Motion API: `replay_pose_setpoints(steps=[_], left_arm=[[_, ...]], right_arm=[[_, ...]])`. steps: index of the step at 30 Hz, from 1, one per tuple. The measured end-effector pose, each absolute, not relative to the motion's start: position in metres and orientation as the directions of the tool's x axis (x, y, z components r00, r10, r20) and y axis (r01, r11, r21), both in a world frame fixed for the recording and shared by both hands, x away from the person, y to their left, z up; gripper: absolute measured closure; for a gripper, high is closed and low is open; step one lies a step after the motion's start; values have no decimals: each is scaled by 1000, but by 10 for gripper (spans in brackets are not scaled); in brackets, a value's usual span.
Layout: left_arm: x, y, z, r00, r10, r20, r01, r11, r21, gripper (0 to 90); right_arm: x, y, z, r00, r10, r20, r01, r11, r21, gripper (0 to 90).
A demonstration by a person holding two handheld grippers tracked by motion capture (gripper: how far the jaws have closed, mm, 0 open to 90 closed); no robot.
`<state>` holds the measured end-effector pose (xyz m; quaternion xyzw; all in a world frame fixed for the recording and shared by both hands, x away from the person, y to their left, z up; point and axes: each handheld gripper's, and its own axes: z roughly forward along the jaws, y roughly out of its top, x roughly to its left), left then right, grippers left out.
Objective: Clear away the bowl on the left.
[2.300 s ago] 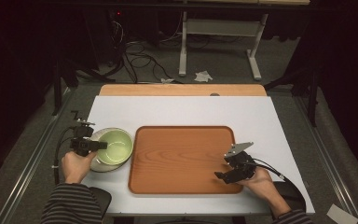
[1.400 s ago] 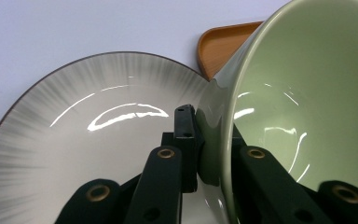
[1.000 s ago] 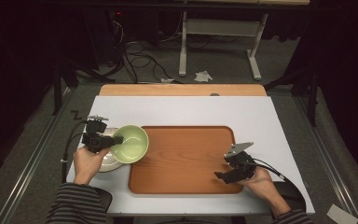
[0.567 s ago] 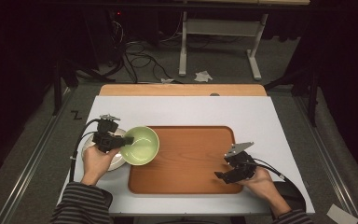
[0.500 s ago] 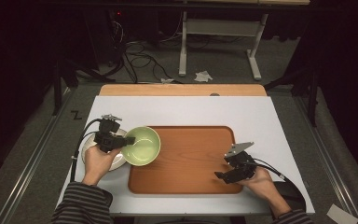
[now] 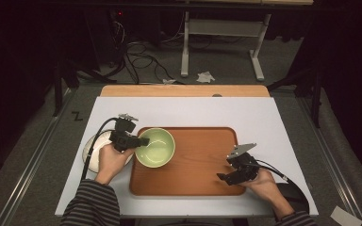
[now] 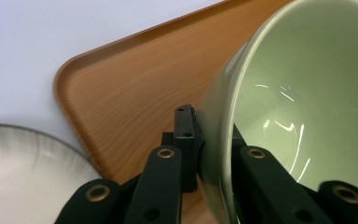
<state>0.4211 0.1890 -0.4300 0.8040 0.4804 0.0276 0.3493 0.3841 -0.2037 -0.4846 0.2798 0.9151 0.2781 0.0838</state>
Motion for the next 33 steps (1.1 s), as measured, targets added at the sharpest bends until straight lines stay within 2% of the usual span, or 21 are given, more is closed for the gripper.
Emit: replay_pose_setpoints(steps=[5, 10, 15, 33], left_arm=[[426, 170, -431, 541, 779, -316, 755, -284, 591, 838], [433, 158, -434, 579, 757, -304, 743, -336, 579, 838], [435, 151, -435, 580, 741, -339, 749, -321, 580, 838], [446, 123, -452, 596, 733, -329, 756, -373, 538, 837]], right_arm=[[385, -204, -485, -831, 556, 0, 461, 690, 557, 289], [384, -203, -484, -826, 564, 5, 472, 687, 552, 290], [385, -204, -485, -830, 558, 0, 464, 690, 555, 290], [384, -203, -485, -827, 563, 2, 469, 687, 554, 291]])
